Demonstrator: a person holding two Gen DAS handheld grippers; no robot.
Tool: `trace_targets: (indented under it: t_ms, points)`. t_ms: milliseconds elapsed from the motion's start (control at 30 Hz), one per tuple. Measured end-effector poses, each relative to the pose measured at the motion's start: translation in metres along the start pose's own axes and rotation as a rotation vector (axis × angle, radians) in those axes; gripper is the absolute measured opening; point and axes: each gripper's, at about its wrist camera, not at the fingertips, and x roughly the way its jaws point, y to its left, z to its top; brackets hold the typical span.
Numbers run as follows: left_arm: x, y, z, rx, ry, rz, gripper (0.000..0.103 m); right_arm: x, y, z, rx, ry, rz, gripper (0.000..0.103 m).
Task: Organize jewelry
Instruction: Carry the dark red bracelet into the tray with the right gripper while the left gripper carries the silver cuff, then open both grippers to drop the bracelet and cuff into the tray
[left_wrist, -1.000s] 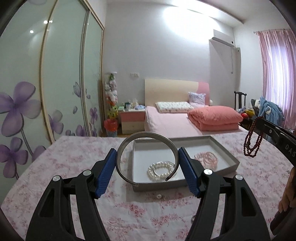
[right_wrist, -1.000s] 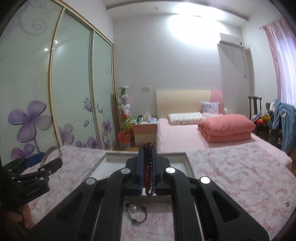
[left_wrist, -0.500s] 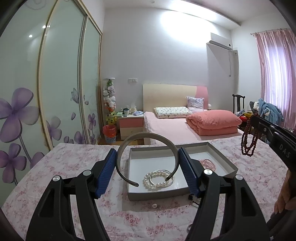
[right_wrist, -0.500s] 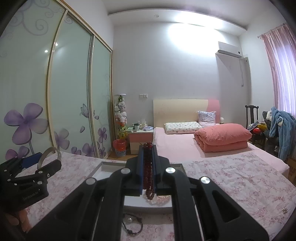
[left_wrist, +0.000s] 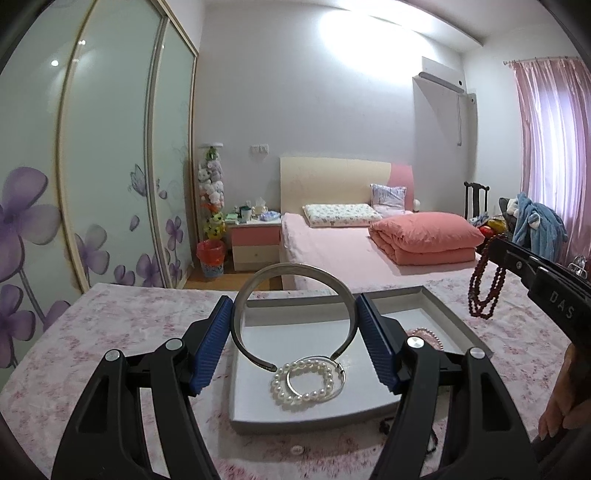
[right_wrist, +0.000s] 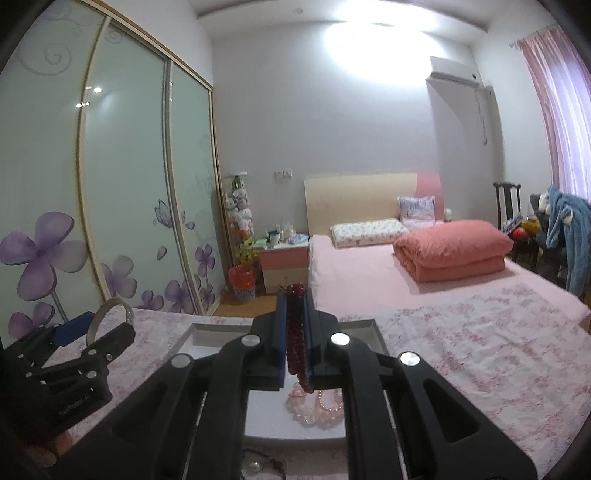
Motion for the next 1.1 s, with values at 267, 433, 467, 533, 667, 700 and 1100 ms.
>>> trace_targets:
  t_ms: [267, 433, 467, 533, 667, 700, 1100]
  points:
    - [0.05, -0.005, -0.016, -0.021, 0.126, -0.022, 0.068, 0.059, -0.012, -0.019, 0.032, 0.129, 0.009, 0.009]
    - [0.071, -0.007, -0.025, -0.025, 0.204, -0.041, 0.068, 0.089, -0.021, -0.033, 0.076, 0.23, 0.021, 0.009]
    - [0.073, -0.008, -0.026, -0.027, 0.216, -0.044, 0.068, 0.093, -0.023, -0.035, 0.085, 0.244, 0.024, 0.009]
    - [0.079, -0.009, -0.028, -0.033, 0.238, -0.053, 0.068, 0.1, -0.026, -0.04, 0.101, 0.271, 0.028, 0.009]
    - [0.088, -0.011, -0.031, -0.038, 0.274, -0.069, 0.068, 0.108, -0.029, -0.046, 0.119, 0.305, 0.035, 0.012]
    - [0.089, -0.012, -0.031, -0.038, 0.278, -0.071, 0.068, 0.108, -0.028, -0.046, 0.118, 0.308, 0.03, 0.012]
    - [0.053, 0.019, -0.007, -0.075, 0.169, 0.001, 0.075, 0.071, -0.038, -0.038, 0.145, 0.26, 0.015, 0.041]
